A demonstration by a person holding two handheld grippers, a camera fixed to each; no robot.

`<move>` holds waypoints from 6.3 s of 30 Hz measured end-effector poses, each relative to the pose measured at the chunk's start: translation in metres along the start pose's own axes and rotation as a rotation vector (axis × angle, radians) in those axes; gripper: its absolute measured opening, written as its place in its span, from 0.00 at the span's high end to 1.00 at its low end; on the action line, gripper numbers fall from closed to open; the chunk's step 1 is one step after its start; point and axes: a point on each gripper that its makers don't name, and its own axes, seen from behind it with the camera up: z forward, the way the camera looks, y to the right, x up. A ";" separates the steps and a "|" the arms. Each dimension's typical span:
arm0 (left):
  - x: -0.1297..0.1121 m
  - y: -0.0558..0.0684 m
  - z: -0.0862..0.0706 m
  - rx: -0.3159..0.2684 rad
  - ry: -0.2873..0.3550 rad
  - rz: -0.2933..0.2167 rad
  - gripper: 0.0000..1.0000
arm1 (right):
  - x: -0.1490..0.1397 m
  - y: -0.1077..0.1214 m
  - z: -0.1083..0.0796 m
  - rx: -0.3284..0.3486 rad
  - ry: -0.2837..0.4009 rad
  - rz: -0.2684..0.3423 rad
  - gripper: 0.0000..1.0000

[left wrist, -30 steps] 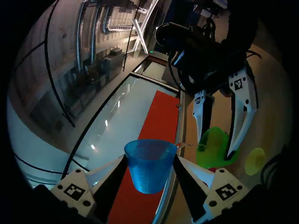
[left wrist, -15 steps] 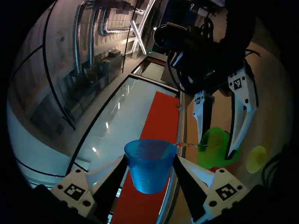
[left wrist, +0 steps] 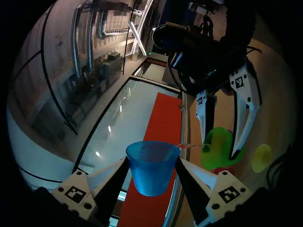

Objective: Pour water

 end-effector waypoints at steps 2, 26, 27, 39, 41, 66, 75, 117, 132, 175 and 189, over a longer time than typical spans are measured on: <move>0.000 -0.001 0.000 0.002 0.001 0.003 0.16 | 0.000 0.000 0.001 0.000 0.000 -0.001 0.08; 0.001 -0.005 -0.002 0.010 -0.002 0.064 0.16 | 0.002 -0.004 0.003 0.004 0.009 -0.006 0.08; 0.002 -0.005 -0.002 0.009 -0.002 0.065 0.16 | 0.002 -0.004 0.003 0.003 0.009 -0.006 0.08; 0.005 -0.002 -0.001 0.006 0.006 0.095 0.16 | 0.002 -0.002 0.001 0.000 0.011 -0.004 0.08; 0.005 -0.003 -0.001 0.009 0.008 0.101 0.16 | 0.003 -0.002 0.001 0.000 0.012 -0.004 0.08; 0.005 -0.011 0.001 0.020 0.008 0.179 0.16 | 0.004 -0.003 0.002 0.000 0.013 -0.007 0.08; 0.009 -0.013 0.004 0.024 0.012 0.215 0.15 | 0.004 -0.002 0.000 -0.002 0.016 -0.006 0.08; -0.009 0.001 0.000 0.033 -0.027 -0.043 0.16 | 0.008 0.001 -0.003 -0.017 0.033 -0.004 0.08; -0.045 0.013 -0.011 0.062 -0.093 -0.452 0.16 | 0.011 0.004 -0.006 -0.029 0.046 -0.006 0.08; -0.078 0.038 -0.026 0.066 -0.130 -1.172 0.16 | 0.020 0.010 -0.015 -0.068 0.066 -0.023 0.08; -0.092 0.059 -0.029 -0.003 -0.197 -1.191 0.15 | 0.011 0.015 -0.018 -0.073 0.022 -0.022 0.08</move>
